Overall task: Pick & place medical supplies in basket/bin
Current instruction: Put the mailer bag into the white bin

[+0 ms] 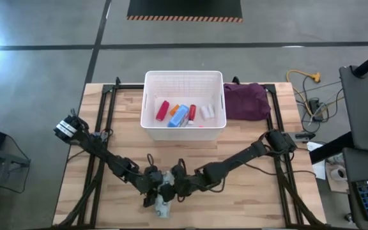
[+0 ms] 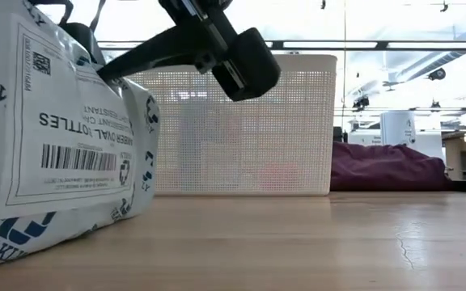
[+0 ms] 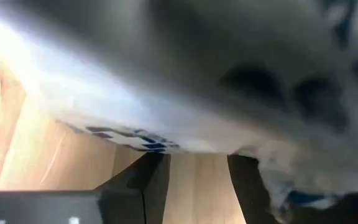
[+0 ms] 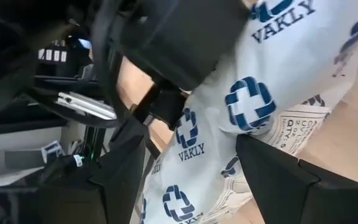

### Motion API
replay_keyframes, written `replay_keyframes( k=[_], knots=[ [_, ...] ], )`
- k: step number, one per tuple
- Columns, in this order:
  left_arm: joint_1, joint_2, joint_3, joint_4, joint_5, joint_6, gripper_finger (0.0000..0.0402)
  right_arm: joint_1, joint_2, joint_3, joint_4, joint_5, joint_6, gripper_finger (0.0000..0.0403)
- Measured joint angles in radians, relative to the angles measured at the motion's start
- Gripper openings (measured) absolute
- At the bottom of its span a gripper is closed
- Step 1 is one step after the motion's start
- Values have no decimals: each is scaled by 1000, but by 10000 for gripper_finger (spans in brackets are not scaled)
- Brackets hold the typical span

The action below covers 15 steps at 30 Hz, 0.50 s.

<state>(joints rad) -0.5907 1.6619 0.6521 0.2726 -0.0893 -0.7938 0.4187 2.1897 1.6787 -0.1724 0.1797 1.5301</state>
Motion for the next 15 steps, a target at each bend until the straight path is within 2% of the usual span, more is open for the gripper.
replay_keyframes(
  k=[4,8,15],
  knots=[
    [3,0,0,-3,0,-8,145,-1,1,-1,-27,-29,13,255],
    [3,0,0,-3,-2,-9,145,0,-10,38,-102,-40,-49,264],
    [3,0,-4,-1,-3,-8,145,2,-15,135,-410,-23,-135,285]
  ],
)
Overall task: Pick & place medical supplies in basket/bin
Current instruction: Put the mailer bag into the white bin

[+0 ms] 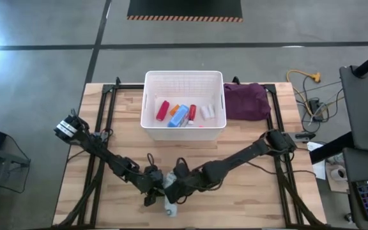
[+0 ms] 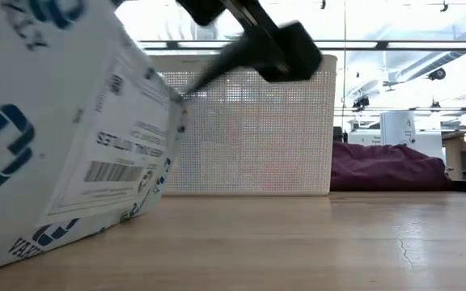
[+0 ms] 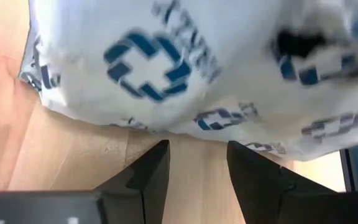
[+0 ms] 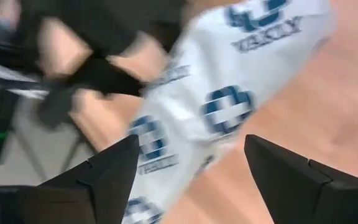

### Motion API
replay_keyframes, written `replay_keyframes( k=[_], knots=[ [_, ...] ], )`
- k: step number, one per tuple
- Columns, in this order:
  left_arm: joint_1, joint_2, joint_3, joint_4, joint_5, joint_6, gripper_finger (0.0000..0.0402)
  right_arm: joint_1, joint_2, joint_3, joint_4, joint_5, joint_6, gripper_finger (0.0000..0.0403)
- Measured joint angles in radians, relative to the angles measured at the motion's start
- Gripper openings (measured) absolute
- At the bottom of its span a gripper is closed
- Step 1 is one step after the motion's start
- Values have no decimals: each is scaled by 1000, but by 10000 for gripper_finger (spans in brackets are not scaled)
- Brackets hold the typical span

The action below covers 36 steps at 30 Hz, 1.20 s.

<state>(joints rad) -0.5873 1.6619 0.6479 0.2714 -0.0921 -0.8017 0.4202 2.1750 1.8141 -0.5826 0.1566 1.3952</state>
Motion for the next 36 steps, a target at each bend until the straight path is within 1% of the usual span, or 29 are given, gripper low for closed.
replay_keyframes(
  k=[1,3,9,13,19,27,33,36],
  knots=[
    [0,0,0,0,0,0,145,0,2,0,-22,0,8,288],
    [0,0,0,0,1,0,145,0,4,-2,-13,-2,35,293],
    [0,0,-2,2,4,3,145,-3,24,-10,73,16,116,299],
    [0,-1,-3,-1,4,3,145,-3,38,-12,126,3,151,300],
    [0,-2,-3,-1,4,3,145,-2,39,56,75,-5,151,300],
    [0,-2,10,1,4,-3,145,-2,44,118,-78,-29,190,300],
    [0,-2,10,2,-15,-4,145,-2,136,160,-54,-104,204,300],
    [0,-2,10,2,-15,-4,145,-3,173,191,-60,-109,206,300]
  ],
)
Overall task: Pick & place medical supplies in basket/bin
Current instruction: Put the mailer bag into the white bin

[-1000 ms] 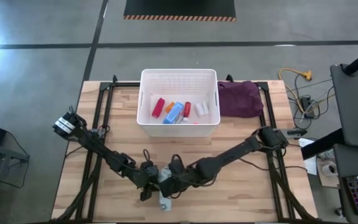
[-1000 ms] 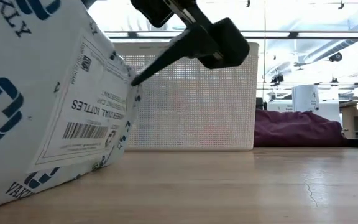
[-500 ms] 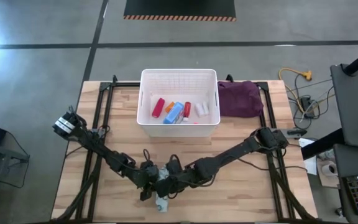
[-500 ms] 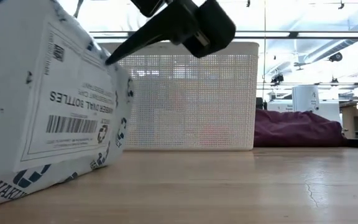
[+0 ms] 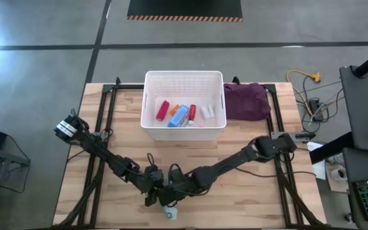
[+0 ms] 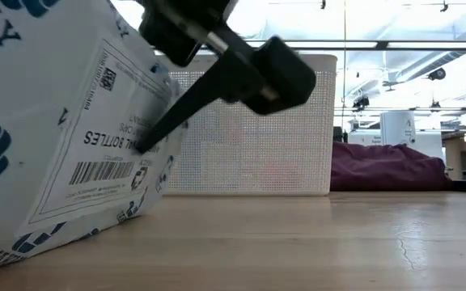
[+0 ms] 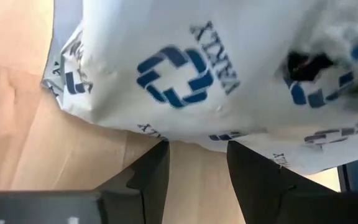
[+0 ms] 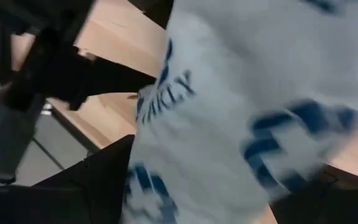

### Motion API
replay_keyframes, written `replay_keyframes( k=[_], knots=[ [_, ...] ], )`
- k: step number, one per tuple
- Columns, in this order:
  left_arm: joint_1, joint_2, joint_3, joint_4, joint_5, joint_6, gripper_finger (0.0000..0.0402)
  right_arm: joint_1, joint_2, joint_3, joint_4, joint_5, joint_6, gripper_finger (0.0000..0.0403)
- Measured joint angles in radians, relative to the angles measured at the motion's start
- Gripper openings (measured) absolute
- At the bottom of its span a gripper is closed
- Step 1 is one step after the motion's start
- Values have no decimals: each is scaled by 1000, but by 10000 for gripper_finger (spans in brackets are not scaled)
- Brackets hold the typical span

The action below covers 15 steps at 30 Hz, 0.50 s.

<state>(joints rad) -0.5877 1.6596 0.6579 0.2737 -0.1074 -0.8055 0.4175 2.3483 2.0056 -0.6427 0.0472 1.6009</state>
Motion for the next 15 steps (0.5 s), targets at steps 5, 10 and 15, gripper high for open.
replay_keyframes(
  k=[5,10,15],
  knots=[
    [-2,0,-2,-3,-1,0,145,0,2,41,-63,10,-9,295],
    [-3,-18,-9,-7,-8,5,145,1,1,23,-92,27,-7,261],
    [-8,-93,-19,-12,-74,31,145,2,2,4,-73,10,-5,204]
  ],
)
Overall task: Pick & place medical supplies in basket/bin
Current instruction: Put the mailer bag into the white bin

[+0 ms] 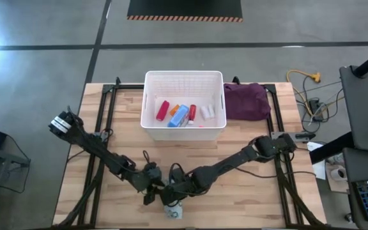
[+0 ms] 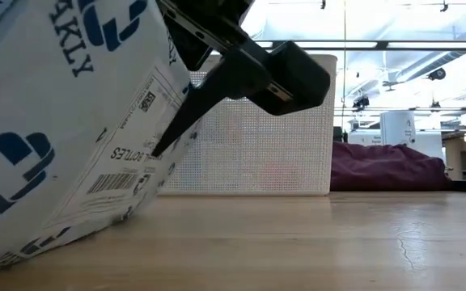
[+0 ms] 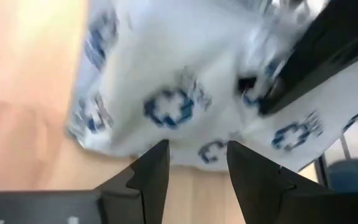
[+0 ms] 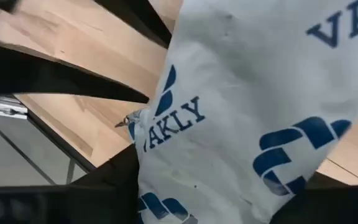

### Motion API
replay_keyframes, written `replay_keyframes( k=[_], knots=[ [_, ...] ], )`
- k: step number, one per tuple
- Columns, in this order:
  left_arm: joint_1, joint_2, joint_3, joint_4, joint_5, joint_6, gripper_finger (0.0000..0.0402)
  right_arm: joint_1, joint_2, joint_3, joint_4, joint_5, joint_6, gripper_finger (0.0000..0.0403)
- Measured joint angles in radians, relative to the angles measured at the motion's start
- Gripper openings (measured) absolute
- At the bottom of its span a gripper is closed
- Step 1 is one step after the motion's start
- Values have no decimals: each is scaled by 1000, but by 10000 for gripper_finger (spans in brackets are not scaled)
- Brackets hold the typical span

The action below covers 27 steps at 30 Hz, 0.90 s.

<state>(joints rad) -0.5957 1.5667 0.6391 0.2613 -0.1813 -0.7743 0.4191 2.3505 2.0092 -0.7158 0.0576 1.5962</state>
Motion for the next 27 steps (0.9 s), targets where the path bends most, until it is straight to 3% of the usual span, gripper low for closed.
replay_keyframes(
  k=[5,11,16,22,24,27],
  knots=[
    [-2,-118,-28,-88,-74,7,145,0,-4,1,-3,-3,-66,165],
    [-51,-346,-93,-204,-179,-41,145,11,-70,27,-48,65,-130,173],
    [-111,-561,-167,-217,-320,-96,145,18,-231,29,-78,293,-189,178],
    [-133,-782,-260,-215,-428,-103,145,-34,-442,30,-350,784,-159,179],
    [-132,-836,-282,-212,-437,-103,145,-89,-496,31,-432,822,-164,180],
    [-132,-889,-305,-213,-461,-106,145,-204,-542,28,-463,780,-251,180]
  ],
)
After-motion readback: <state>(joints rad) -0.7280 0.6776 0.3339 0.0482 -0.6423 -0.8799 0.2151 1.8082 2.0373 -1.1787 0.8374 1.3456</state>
